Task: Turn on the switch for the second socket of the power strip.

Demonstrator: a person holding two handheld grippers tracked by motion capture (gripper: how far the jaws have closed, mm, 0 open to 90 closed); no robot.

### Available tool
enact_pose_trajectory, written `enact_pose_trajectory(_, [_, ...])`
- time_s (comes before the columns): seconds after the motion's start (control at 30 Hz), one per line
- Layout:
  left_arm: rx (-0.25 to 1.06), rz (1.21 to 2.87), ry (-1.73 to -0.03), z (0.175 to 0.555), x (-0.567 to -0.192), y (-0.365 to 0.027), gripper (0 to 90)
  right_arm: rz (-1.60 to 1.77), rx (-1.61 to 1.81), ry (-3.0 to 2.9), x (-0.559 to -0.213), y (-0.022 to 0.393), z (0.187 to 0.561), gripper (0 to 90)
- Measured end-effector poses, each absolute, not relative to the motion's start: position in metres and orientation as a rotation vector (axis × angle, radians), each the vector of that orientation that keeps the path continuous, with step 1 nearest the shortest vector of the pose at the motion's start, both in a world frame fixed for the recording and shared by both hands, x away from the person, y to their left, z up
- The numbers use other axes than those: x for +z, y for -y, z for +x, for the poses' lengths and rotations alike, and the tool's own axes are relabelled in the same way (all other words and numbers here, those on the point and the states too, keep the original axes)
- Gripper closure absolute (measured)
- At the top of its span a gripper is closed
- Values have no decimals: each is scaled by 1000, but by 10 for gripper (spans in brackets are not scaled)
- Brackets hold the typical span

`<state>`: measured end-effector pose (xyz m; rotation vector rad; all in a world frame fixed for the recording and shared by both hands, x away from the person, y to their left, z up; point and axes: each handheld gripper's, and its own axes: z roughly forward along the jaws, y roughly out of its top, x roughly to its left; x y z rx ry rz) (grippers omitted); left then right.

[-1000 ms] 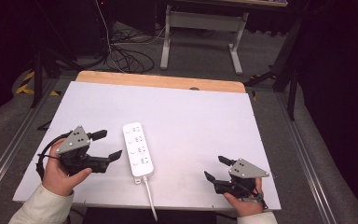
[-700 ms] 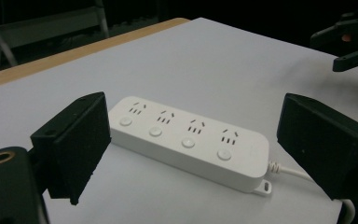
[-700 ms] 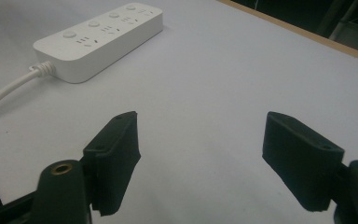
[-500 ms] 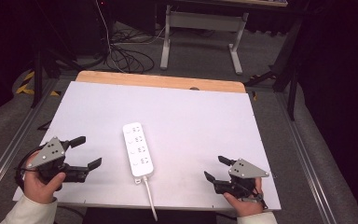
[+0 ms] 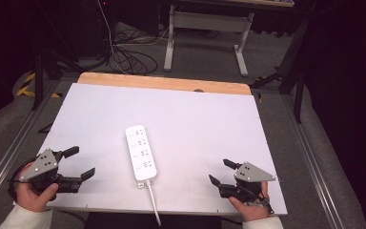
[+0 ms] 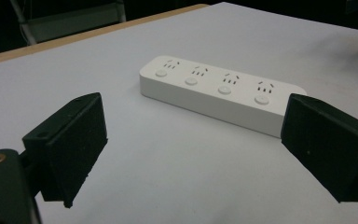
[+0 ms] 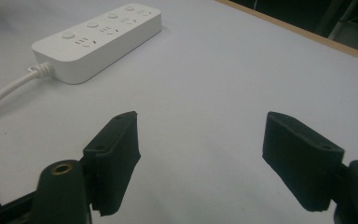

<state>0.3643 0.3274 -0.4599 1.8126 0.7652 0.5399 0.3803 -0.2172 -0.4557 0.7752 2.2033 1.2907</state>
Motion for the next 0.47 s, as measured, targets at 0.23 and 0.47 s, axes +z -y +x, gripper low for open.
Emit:
enact_pose_trajectory(0.23, [594, 1853, -744, 362, -475, -336, 76, 784, 1288, -2202, -456, 218, 380, 276])
enact_pose_trajectory(0.47, [438, 1825, -851, 361, -481, -342, 85, 788, 1290, -2199, -456, 218, 380, 275])
